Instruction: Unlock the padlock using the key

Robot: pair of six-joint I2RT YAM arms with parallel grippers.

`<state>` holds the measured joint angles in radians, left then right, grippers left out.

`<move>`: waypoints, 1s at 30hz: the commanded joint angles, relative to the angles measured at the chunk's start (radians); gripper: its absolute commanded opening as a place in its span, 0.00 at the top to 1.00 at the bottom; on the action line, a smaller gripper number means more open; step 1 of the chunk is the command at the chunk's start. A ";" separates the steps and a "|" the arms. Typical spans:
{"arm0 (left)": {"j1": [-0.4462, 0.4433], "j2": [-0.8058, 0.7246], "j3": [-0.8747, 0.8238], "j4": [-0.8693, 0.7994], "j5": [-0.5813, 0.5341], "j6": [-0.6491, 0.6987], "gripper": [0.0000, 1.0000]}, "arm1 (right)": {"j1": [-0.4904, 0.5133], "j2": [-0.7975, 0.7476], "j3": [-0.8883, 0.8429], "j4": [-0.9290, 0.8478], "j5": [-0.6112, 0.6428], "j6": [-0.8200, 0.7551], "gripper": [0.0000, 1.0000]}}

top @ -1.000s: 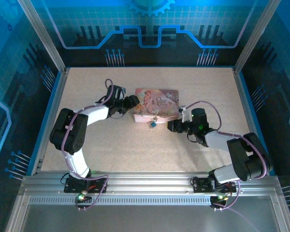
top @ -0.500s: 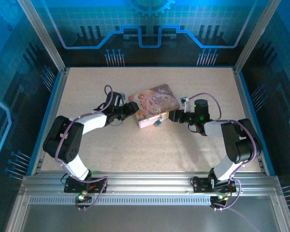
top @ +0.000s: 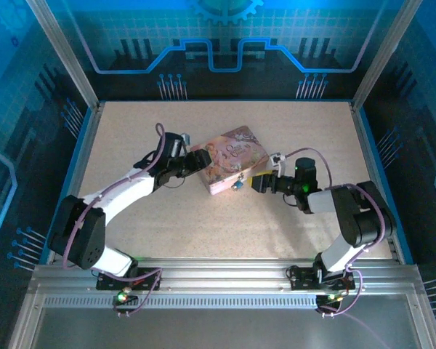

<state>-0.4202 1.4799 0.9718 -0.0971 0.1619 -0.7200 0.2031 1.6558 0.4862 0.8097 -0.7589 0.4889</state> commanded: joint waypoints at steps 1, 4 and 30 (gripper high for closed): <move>-0.044 0.019 0.079 -0.042 0.041 0.038 0.37 | 0.029 0.079 0.016 0.111 -0.035 0.045 0.19; -0.069 0.074 0.122 -0.021 0.074 0.026 0.39 | 0.046 0.139 0.038 0.158 -0.029 0.066 0.19; -0.083 0.300 0.212 0.014 0.113 0.001 0.43 | 0.105 0.297 0.136 0.243 -0.068 0.094 0.36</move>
<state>-0.4973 1.7554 1.1648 -0.0864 0.2527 -0.7078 0.2893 1.9377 0.6006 1.0115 -0.7959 0.5812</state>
